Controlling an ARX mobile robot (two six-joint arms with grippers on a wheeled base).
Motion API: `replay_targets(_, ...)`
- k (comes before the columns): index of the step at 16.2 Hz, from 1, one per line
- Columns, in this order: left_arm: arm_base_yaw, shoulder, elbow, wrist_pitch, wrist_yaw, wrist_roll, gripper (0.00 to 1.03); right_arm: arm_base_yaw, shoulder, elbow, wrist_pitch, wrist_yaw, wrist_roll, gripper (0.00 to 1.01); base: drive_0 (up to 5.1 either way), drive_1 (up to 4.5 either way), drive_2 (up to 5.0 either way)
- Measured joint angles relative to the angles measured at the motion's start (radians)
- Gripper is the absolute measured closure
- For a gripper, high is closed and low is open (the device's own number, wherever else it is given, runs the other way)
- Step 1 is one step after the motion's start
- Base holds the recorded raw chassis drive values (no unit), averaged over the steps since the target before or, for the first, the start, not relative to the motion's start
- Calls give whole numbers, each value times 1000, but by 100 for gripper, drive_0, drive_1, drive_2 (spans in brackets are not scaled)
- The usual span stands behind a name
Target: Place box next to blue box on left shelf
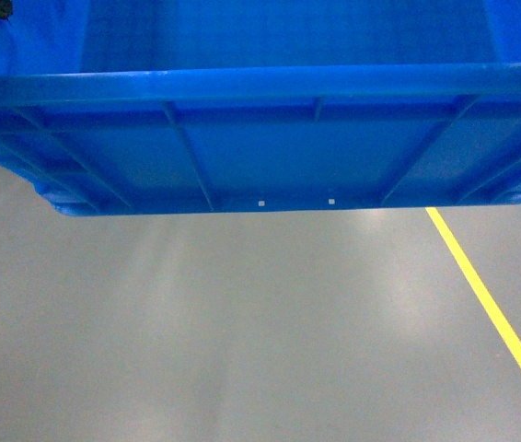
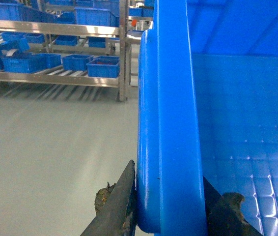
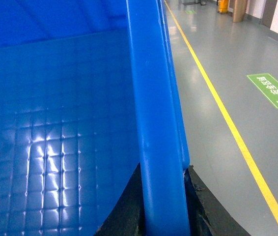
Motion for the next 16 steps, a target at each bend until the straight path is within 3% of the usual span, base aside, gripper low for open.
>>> replay_targets(3,0,0,0,-3,0,-1,83,0,0,0,0,0,2,88,15,447,-416)
replay_targets(5,6,0,2,-6,-7,5,83,0,0,-1,-3,-48,-14,93,7,438,-425)
replay_targets(16,6,0,2,-3,-8,4,83,0,-1,-1,-2,-48,-14,93,4,436,-428)
